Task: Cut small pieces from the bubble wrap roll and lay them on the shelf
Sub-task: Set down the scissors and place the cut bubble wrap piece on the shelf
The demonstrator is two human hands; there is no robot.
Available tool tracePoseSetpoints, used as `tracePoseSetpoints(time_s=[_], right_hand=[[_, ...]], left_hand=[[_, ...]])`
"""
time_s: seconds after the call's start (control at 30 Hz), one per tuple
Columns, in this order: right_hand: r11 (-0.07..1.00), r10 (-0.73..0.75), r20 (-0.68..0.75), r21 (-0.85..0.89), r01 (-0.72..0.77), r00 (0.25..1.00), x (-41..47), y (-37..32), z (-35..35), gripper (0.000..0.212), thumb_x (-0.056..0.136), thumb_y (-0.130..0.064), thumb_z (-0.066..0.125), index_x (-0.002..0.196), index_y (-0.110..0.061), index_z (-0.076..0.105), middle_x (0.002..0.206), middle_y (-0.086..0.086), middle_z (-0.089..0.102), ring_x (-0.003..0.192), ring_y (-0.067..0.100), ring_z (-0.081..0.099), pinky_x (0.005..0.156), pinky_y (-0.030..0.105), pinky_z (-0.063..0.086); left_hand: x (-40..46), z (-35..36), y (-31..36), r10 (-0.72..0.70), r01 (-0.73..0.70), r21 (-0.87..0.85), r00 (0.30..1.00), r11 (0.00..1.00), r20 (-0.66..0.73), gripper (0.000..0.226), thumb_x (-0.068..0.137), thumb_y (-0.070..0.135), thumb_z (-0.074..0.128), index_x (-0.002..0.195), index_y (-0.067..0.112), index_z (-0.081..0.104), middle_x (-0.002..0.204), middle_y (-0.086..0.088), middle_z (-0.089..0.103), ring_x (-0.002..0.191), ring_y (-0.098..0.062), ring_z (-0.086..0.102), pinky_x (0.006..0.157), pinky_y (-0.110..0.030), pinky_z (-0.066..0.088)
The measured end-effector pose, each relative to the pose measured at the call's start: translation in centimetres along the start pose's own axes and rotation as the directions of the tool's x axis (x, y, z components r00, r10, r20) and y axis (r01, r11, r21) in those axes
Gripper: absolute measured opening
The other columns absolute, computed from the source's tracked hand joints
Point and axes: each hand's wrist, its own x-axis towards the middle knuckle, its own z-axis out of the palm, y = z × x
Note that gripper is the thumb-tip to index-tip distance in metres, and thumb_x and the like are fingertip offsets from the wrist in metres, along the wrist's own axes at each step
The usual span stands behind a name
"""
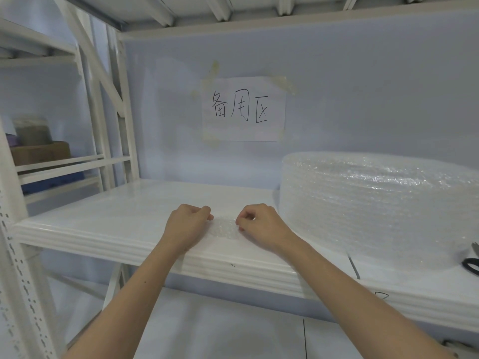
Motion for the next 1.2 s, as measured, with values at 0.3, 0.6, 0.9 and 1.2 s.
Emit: tracePoseSetpoints(time_s=[0.3,0.6,0.9,1.2], right_hand=[[1.0,-0.019,0.063,0.013,0.019,0.998,-0.55,-0.33,-0.1,0.016,0.077,-0.024,0.055,0.072,-0.025,0.07,0.083,-0.008,0.073,0.073,0.012,0.066,0.07,0.031,0.054],[1.0,-0.018,0.033,0.009,0.017,0.999,-0.37,-0.18,0.05,0.018,0.078,-0.024,0.053,0.073,-0.023,0.071,0.082,-0.007,0.073,0.079,0.016,0.068,0.073,0.035,0.056],[1.0,-0.008,0.028,-0.019,0.008,1.0,-0.27,-0.17,0.06,0.02,0.078,-0.027,0.053,0.075,-0.022,0.071,0.082,-0.005,0.073,0.081,0.019,0.068,0.077,0.041,0.057],[0.998,-0.038,0.005,-0.056,0.038,0.999,-0.46,-0.13,0.05,0.024,0.082,-0.022,0.046,0.078,-0.013,0.069,0.084,-0.003,0.072,0.082,0.02,0.066,0.076,0.043,0.057]], left_hand=[[-0.13,0.0,0.11,0.003,-0.003,-0.011,1.0,1.0,0.003,0.03,0.092,0.031,0.05,0.089,0.022,0.078,0.091,0.004,0.069,0.081,-0.012,0.061,0.068,-0.021,0.045],[-0.16,-0.15,0.02,0.003,-0.006,-0.086,0.999,0.996,-0.033,0.031,0.095,0.029,0.048,0.101,0.02,0.076,0.101,0.002,0.07,0.088,-0.015,0.063,0.07,-0.023,0.045],[0.27,-0.08,-0.42,-0.002,-0.005,-0.099,0.998,0.995,-0.069,0.03,0.095,0.028,0.049,0.1,0.017,0.076,0.098,-0.001,0.072,0.085,-0.013,0.063,0.069,-0.025,0.046],[0.16,-0.16,-0.41,-0.019,0.001,-0.165,0.994,0.986,-0.105,0.028,0.095,0.023,0.047,0.096,0.018,0.075,0.096,0.0,0.074,0.091,-0.021,0.063,0.067,-0.021,0.043]])
